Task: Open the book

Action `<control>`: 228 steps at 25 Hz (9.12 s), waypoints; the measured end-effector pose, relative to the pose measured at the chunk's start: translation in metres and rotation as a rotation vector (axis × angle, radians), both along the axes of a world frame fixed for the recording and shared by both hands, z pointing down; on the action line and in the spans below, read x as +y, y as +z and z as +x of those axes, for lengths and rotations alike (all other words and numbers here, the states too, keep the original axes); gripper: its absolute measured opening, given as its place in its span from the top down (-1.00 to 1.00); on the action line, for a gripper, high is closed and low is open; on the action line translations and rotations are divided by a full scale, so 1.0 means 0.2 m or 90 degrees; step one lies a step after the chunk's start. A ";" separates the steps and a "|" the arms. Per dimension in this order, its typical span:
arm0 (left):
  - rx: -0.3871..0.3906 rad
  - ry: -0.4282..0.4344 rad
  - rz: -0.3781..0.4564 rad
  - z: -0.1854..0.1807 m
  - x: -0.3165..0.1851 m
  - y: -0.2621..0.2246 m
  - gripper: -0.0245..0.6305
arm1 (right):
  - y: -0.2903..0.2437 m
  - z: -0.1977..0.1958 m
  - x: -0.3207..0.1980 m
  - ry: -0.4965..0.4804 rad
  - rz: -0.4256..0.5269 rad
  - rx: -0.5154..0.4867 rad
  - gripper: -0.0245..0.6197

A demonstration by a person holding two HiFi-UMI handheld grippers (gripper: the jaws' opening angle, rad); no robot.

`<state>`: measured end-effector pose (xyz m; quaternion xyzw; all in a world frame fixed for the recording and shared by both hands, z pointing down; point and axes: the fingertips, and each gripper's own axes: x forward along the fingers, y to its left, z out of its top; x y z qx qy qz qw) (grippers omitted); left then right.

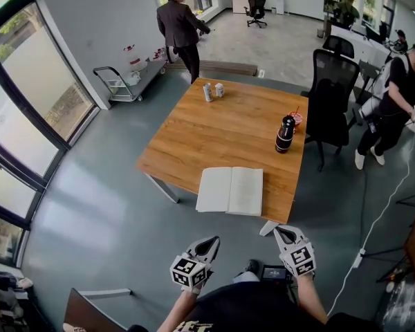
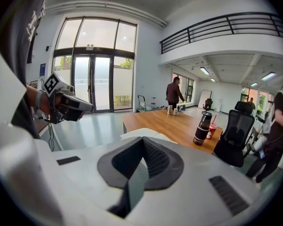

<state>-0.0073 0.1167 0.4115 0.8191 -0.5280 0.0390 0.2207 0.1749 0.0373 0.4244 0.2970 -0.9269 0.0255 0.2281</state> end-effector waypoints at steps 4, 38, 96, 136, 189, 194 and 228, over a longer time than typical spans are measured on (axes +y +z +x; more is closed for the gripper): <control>-0.002 0.008 0.013 0.09 -0.12 -0.05 0.91 | -0.05 0.04 -0.11 -0.003 0.007 -0.016 0.96; 0.036 0.035 0.001 0.12 -0.52 0.17 0.91 | 0.18 0.02 -0.39 0.013 -0.055 0.032 0.96; 0.024 0.257 -0.100 -0.47 -1.13 0.53 0.91 | 1.14 -0.45 -0.71 0.291 -0.341 0.102 0.41; 0.028 0.259 -0.120 -0.45 -1.17 0.67 0.91 | 1.17 -0.96 -0.70 0.199 -0.424 -0.083 0.32; -0.058 0.293 -0.142 -0.40 -1.25 0.86 0.91 | 1.16 -0.47 -0.80 0.282 -0.299 0.013 0.96; -0.060 0.294 -0.143 -0.40 -1.25 0.87 0.91 | 1.21 -0.37 -0.80 0.316 -0.309 0.045 0.96; -0.057 0.280 -0.126 -0.39 -1.26 0.81 0.91 | 1.17 -1.05 -0.66 0.095 -0.341 -0.020 0.96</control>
